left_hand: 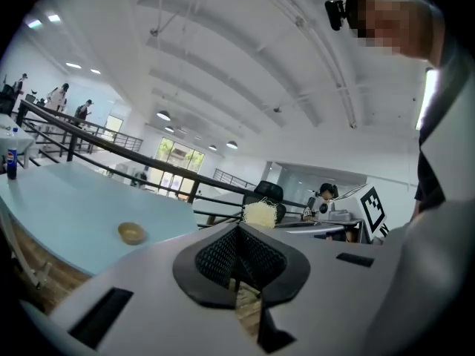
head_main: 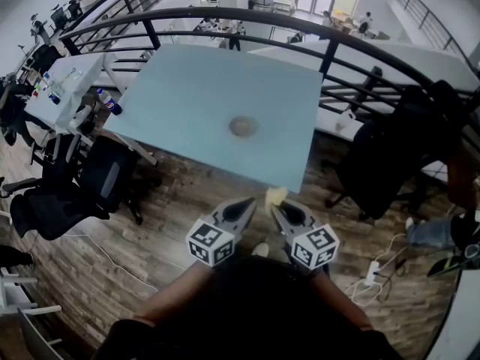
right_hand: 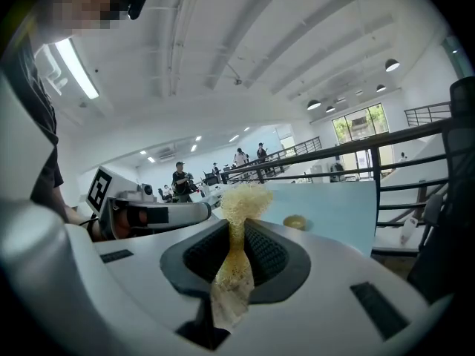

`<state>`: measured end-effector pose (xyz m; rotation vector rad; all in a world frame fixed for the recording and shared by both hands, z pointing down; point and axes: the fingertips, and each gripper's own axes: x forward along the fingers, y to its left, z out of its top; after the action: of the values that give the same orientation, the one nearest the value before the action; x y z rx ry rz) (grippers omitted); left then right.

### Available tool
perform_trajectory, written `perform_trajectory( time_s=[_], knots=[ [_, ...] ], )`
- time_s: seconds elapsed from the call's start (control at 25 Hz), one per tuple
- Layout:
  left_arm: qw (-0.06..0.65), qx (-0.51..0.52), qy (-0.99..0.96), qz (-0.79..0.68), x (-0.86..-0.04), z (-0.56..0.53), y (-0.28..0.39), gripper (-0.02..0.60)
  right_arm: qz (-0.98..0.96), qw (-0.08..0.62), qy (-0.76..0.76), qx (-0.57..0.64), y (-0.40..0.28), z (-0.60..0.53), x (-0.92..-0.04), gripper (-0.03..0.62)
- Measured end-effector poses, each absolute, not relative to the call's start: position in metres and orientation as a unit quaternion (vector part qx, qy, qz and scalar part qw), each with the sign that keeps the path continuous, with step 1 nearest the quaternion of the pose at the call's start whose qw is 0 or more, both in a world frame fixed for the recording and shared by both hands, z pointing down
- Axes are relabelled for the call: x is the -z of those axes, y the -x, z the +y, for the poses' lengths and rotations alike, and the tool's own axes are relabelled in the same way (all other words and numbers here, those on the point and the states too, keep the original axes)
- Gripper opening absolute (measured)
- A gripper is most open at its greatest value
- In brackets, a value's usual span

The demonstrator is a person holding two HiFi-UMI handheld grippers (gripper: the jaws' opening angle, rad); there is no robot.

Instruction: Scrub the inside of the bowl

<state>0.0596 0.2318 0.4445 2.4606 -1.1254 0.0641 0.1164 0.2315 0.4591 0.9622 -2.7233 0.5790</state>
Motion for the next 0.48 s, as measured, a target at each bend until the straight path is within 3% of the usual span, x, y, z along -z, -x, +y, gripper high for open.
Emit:
perform_trajectory(
  time_s=[0.48],
  knots=[
    [0.232, -0.042, -0.898, -0.372, -0.456, 0.177, -0.085, -0.003, -0.908, 0.093, -0.357, -0.198, -0.139, 0.189, -0.463, 0.066]
  ],
)
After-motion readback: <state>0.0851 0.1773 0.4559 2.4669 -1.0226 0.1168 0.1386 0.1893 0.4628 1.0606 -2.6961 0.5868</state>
